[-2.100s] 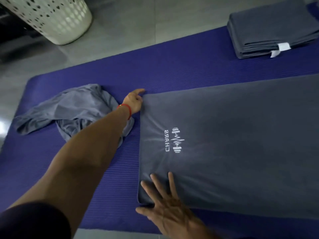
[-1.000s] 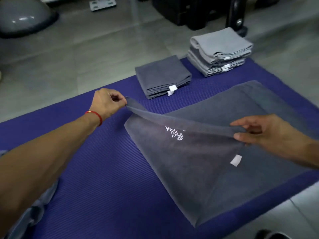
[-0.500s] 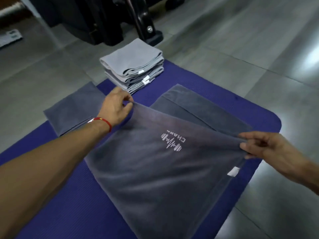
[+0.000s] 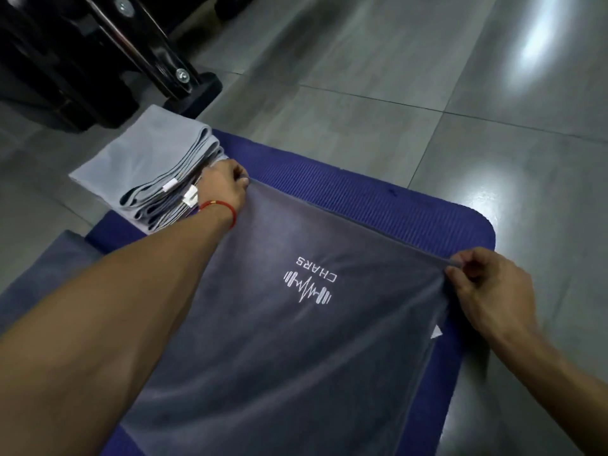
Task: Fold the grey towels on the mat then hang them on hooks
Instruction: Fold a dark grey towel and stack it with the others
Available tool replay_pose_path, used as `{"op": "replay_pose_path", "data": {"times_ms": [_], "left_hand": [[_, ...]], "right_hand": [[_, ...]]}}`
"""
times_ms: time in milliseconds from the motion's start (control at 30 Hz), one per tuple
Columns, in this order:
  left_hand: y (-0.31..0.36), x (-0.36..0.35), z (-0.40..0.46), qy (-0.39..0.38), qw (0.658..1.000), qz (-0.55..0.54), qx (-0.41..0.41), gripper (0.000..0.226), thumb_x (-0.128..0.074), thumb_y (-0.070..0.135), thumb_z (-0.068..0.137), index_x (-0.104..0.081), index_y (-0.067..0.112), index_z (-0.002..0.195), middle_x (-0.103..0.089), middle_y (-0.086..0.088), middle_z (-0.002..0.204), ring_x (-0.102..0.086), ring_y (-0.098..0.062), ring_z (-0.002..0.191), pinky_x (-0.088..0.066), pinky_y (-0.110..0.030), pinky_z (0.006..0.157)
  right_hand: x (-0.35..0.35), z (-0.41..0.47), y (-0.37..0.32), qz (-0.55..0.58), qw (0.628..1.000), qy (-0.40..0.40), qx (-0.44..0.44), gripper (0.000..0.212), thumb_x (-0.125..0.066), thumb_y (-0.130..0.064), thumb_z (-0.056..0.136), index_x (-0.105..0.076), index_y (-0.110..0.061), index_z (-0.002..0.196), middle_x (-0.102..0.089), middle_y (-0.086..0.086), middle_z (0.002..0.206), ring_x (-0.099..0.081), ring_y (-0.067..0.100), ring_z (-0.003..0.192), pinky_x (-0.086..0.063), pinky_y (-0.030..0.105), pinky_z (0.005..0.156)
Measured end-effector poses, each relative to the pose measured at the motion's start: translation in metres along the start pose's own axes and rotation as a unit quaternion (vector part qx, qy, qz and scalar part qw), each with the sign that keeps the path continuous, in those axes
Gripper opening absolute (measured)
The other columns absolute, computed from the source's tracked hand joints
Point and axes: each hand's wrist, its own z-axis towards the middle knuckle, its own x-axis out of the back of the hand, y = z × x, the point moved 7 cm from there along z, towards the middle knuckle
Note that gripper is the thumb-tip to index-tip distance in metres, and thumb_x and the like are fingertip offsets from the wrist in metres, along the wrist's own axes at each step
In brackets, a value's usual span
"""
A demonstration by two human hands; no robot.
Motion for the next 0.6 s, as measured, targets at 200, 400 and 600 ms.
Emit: {"op": "replay_pose_path", "data": {"times_ms": [200, 400, 600], "left_hand": [[0.001, -0.051, 0.008, -0.048, 0.998, -0.019, 0.033, 0.010, -0.068, 0.009, 0.087, -0.071, 0.017, 0.081, -0.073, -0.007, 0.087, -0.067, -0.022, 0.086, -0.053, -0.029, 0.086], [-0.002, -0.062, 0.013, -0.110, 0.994, -0.021, 0.012, 0.016, -0.072, 0.004, 0.080, -0.070, 0.019, 0.074, -0.074, -0.006, 0.083, -0.070, -0.023, 0.086, -0.057, -0.034, 0.090], [0.006, -0.046, 0.015, -0.162, 0.986, -0.026, -0.011, 0.013, -0.075, 0.004, 0.082, -0.074, 0.015, 0.078, -0.072, -0.003, 0.079, -0.063, -0.009, 0.070, -0.053, -0.022, 0.077]], "right_hand": [[-0.002, 0.014, 0.019, -0.015, 0.998, -0.051, -0.024, 0.018, -0.079, -0.014, 0.085, -0.065, -0.024, 0.078, -0.066, -0.003, 0.073, -0.061, 0.013, 0.068, -0.041, 0.029, 0.071], [-0.004, 0.017, 0.015, -0.061, 0.994, -0.085, 0.018, 0.015, -0.080, -0.014, 0.084, -0.065, -0.017, 0.085, -0.056, -0.006, 0.071, -0.053, 0.012, 0.063, -0.038, 0.026, 0.060], [-0.011, 0.021, 0.013, -0.126, 0.981, -0.146, -0.005, 0.013, -0.078, -0.021, 0.087, -0.066, -0.016, 0.084, -0.065, 0.007, 0.083, -0.060, 0.027, 0.077, -0.046, 0.035, 0.070]]}}
